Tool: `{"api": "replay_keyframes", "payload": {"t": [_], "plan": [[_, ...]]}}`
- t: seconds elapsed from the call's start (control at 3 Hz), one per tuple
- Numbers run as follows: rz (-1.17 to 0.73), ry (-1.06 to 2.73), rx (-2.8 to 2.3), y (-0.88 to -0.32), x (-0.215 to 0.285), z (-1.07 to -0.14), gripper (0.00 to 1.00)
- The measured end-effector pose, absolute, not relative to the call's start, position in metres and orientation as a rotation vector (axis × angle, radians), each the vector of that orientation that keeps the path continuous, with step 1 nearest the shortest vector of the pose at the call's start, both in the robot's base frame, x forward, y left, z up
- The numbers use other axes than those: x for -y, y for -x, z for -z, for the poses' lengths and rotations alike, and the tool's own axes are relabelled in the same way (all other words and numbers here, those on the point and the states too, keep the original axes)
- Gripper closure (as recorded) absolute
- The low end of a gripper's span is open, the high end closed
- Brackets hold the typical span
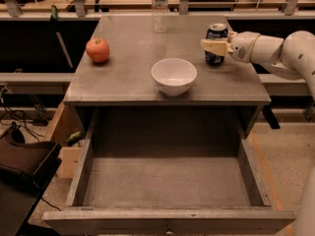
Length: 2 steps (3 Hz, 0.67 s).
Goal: Place pepsi can into top drawer
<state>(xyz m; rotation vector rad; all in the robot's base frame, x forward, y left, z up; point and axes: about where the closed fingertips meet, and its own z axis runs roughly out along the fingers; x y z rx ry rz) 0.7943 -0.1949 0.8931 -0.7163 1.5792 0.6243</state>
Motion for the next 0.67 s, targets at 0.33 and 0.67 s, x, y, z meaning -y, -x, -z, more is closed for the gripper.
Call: {"api": "replay_keyframes", "payload": {"t": [0.33, 0.67], "plan": [[-0.614, 0.736, -1.555, -0.79, 0.189, -0.923, 1.0], [-0.578, 0.746, -1.495, -0.759, 0.189, -0.971, 1.0]]}}
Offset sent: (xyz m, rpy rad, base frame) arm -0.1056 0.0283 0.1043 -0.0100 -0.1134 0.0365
